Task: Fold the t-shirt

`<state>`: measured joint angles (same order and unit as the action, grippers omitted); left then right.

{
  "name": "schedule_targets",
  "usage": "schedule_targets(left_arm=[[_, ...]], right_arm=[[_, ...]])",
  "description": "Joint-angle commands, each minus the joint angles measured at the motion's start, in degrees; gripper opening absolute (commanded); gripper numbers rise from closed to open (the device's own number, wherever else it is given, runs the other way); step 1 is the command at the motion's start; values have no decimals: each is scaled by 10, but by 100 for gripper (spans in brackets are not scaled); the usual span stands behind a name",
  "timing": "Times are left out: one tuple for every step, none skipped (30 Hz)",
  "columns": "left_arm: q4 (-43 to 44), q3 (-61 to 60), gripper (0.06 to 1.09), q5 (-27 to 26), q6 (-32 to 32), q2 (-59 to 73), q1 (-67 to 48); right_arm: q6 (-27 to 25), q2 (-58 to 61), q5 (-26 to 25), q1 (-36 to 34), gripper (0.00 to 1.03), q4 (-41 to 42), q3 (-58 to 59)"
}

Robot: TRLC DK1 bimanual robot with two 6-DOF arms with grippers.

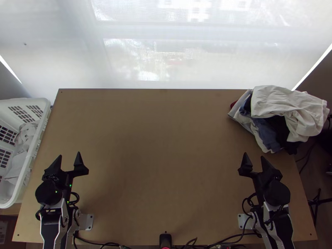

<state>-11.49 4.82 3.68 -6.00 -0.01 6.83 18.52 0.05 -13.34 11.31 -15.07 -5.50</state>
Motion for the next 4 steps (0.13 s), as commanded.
schedule_targets(left_arm=[[-5,-3,103,-2,0,-1,0],[-5,-3,103,-1,0,-1,0],[-5,-3,103,-1,0,-1,0],[-5,-3,103,-1,0,-1,0]], right_arm=[[4,-1,0,-1,98,0,0],[5,-1,0,-1,98,0,0],[5,-1,0,-1,98,0,0],[5,-1,0,-1,98,0,0]])
